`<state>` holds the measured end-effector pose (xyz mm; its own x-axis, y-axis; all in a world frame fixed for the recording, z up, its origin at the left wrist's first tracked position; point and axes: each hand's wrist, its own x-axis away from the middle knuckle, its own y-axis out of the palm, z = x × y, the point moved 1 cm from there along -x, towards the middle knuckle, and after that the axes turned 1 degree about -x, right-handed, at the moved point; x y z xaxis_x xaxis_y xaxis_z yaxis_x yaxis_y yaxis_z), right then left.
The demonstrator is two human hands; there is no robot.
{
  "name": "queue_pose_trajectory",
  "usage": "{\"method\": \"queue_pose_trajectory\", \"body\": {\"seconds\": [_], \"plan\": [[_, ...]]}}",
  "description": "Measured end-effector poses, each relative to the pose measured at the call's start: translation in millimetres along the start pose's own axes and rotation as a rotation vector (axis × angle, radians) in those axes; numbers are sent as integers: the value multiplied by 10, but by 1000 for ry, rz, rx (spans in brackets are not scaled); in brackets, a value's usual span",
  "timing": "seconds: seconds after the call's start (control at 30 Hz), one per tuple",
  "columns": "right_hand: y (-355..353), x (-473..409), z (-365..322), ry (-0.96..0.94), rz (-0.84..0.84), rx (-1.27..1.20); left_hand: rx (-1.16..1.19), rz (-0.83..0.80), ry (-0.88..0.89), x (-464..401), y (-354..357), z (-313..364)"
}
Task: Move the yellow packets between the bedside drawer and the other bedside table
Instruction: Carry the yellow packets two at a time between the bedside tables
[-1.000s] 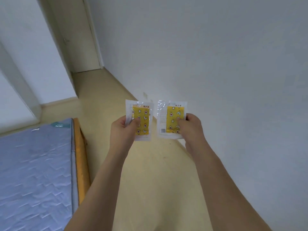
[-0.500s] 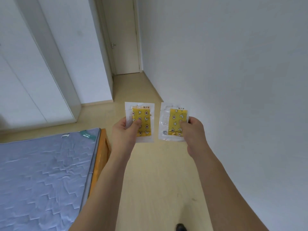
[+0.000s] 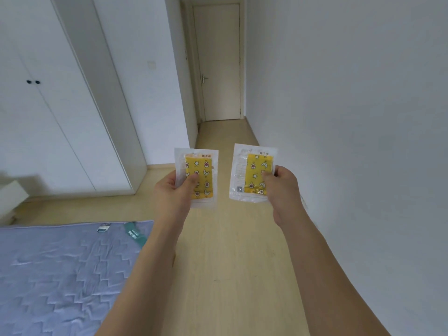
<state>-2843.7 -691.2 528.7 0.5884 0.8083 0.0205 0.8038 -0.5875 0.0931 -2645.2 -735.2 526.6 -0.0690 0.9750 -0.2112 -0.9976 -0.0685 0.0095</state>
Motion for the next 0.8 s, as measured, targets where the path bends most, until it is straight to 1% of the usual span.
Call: {"method": "queue_pose_trajectory", "body": {"seconds": [0.2, 0.33, 0.4, 0.43, 0.57, 0.67, 0.8], "plan": [[672, -1374, 273, 35, -64, 39, -1, 59, -55, -1236, 364, -554], [1252, -2222, 360, 22, -106, 64, -10, 75, -68, -2178, 427, -848], [1728, -2801, 316, 15, -137, 102, -13, 96, -66, -2883, 395, -938], [1862, -2943, 268, 10, -140, 117, -7, 103, -63, -3071, 385, -919], [2819, -3946, 112, -21, -217, 123, 48, 195, -31, -4320, 351, -982], [3376, -4533, 192, -2, -260, 144, 40, 223, -69, -5024, 303, -1172], [4207, -5363, 467, 23, -313, 140, 12, 267, -99, -5983, 116, -1526]]}}
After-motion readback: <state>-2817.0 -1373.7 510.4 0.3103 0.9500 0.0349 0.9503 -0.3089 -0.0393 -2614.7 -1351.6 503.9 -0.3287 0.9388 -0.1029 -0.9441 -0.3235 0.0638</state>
